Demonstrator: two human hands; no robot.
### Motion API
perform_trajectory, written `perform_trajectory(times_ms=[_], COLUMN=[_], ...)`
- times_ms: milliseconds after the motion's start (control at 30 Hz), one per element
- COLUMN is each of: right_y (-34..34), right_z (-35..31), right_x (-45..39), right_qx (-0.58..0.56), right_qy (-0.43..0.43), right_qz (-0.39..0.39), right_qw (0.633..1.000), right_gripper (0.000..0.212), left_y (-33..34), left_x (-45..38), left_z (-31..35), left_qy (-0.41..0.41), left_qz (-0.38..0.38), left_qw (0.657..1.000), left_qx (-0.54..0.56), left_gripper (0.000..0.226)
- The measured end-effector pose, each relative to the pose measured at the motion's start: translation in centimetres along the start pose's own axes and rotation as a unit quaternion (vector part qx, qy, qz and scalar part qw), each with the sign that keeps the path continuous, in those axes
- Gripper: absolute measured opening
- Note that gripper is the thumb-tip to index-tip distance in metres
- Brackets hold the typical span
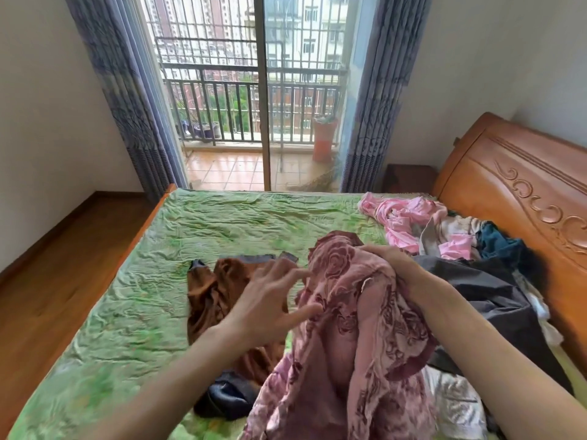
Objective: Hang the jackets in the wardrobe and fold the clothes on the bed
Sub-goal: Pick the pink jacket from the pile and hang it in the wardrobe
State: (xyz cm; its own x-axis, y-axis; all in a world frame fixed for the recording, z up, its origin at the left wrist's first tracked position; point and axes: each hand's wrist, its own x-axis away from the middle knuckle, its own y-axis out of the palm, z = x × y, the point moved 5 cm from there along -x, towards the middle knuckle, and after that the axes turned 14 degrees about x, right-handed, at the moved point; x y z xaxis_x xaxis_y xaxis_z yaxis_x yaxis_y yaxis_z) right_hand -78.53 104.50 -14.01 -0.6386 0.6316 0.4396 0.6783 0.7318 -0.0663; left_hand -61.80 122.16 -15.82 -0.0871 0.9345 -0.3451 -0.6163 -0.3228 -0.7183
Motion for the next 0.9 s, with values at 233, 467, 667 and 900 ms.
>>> perform_trajectory(times_ms=[233, 467, 667, 900], right_y=[-0.9, -7.7, -6.5, 0.4], right_z=[0.9, 0.4, 3.1, 4.0], right_x=[2.5, 3.7, 5.8, 8.8], right_qx=[0.0, 0.384, 0.478, 0.474], right_qy=[0.02, -0.035, -0.194, -0.414], right_qz=[-0.025, 0.19, 0.287, 0.332], right_qw=[0.999, 0.903, 0.807, 0.702], right_gripper=[0.046, 0.062, 0.047, 0.063], left_y=[7.7, 6.7, 3.1, 0.2], left_x=[-0.8, -0.6, -2.5, -3.6], left_z=[2.9, 2.9, 4.7, 6.6], left_qy=[-0.003, -0.067, -0.046, -0.028], left_qz=[-0.029, 0.055, 0.088, 0.112], left_qw=[0.995, 0.986, 0.989, 0.991], left_qx=[0.098, 0.145, 0.111, 0.074], left_gripper=[0.023, 0.024, 0.019, 0.023])
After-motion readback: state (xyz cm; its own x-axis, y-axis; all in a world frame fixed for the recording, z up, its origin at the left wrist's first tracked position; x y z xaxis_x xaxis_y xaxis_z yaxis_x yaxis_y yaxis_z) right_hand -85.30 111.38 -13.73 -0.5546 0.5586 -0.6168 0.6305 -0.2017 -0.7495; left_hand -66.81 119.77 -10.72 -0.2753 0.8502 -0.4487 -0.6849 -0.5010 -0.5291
